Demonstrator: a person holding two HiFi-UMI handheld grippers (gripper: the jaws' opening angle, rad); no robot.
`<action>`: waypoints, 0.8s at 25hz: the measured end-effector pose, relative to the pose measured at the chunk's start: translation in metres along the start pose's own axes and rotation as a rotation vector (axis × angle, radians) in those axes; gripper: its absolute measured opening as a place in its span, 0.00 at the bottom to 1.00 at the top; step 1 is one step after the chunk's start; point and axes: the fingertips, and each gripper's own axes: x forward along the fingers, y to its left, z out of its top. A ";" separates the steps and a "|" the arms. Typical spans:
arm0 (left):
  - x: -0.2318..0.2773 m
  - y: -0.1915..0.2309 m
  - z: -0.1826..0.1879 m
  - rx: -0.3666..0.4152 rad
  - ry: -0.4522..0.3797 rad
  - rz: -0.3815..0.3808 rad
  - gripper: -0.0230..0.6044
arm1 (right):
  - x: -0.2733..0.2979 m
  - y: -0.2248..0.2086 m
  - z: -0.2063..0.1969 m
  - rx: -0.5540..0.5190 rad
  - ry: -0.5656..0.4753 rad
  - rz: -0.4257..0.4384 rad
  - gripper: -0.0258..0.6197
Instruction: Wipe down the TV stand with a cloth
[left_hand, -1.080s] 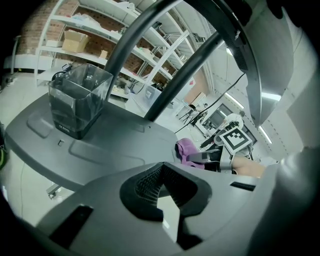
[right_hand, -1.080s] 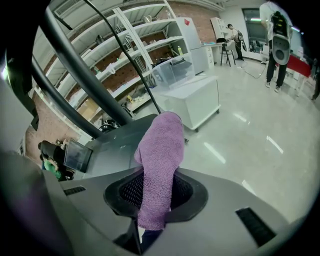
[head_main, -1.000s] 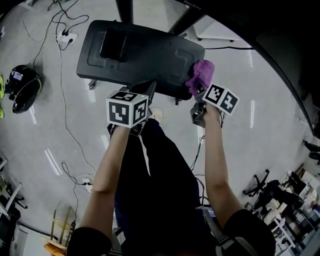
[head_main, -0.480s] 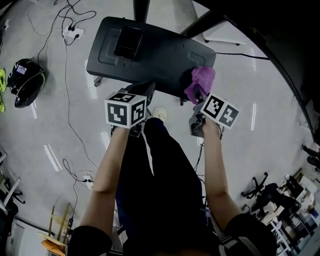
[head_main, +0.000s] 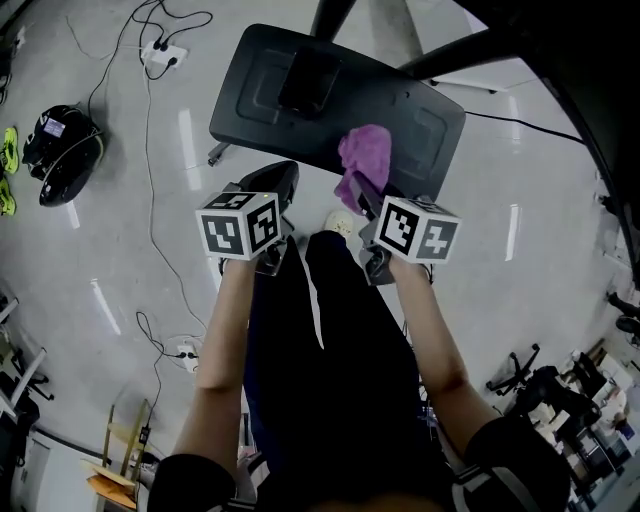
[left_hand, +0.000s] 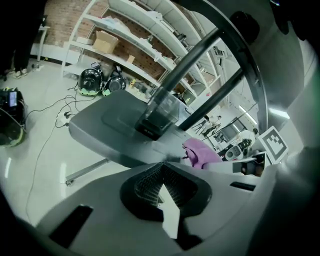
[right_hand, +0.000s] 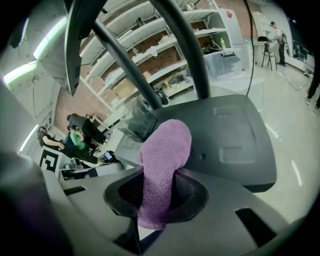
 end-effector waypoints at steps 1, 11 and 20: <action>-0.006 0.010 0.000 -0.014 -0.003 0.009 0.05 | 0.007 0.014 -0.003 -0.014 0.011 0.017 0.18; -0.073 0.108 0.016 -0.129 -0.078 0.091 0.05 | 0.075 0.158 -0.030 -0.182 0.099 0.197 0.18; -0.104 0.177 0.038 -0.169 -0.115 0.135 0.05 | 0.148 0.225 0.000 -0.177 -0.002 0.189 0.18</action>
